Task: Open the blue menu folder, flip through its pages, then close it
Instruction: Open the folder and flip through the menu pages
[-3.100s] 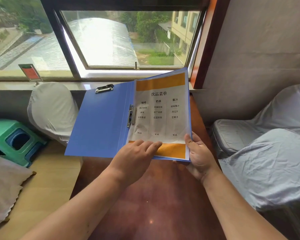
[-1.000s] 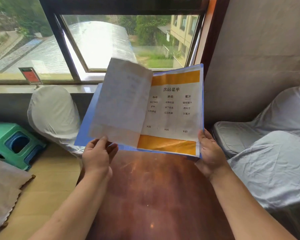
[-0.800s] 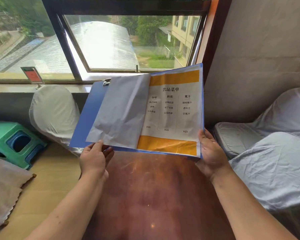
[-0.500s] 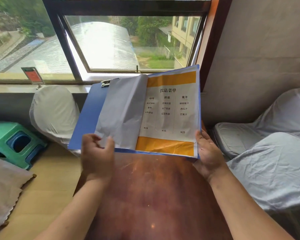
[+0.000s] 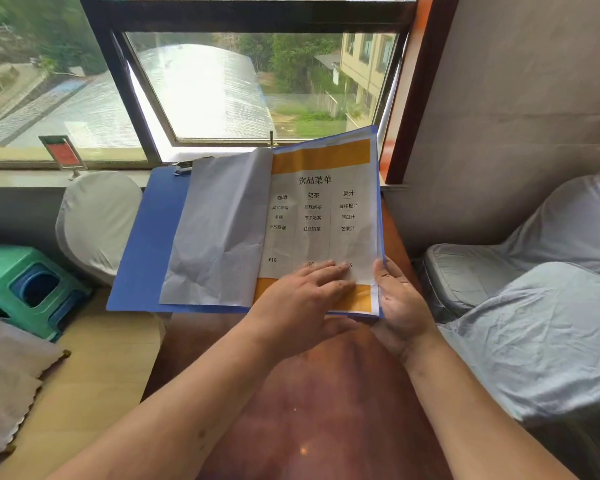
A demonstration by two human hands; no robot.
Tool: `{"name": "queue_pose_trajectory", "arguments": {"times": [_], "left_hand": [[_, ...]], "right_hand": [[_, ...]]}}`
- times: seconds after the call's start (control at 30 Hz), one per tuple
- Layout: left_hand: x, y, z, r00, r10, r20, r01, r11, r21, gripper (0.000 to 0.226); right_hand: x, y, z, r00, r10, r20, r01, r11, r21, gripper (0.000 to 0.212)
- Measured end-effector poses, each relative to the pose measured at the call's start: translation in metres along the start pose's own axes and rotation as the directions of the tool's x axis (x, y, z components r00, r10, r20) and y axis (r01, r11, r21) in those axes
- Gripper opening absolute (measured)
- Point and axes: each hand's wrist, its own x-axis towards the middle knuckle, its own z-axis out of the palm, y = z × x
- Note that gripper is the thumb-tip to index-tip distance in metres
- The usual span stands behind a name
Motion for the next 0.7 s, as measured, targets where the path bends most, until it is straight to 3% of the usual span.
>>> {"name": "queue_pose_trajectory", "arguments": {"times": [0.27,0.37,0.6,0.7], "left_hand": [[-0.013,0.002,0.002,0.99,-0.021,-0.138,0.013,0.998,-0.06,0.035],[-0.016,0.0,-0.001,0.98,-0.049,-0.192,0.031,0.995,-0.091,0.024],[-0.019,-0.008,-0.004,0.978,-0.078,-0.191,0.045,0.984,-0.172,0.023],[-0.022,-0.009,0.0,0.968,-0.111,-0.227,0.071,0.981,-0.178,0.008]], "right_hand": [[0.001,-0.004,-0.015,0.994,-0.003,-0.106,-0.007,0.996,-0.094,0.045],[-0.001,-0.005,-0.013,0.992,-0.014,-0.127,-0.006,0.989,-0.151,0.036],[-0.005,-0.001,-0.016,0.983,-0.021,-0.183,0.0,0.993,-0.116,0.036],[-0.007,-0.004,-0.011,0.99,-0.03,-0.135,0.014,0.993,-0.116,0.04]]}}
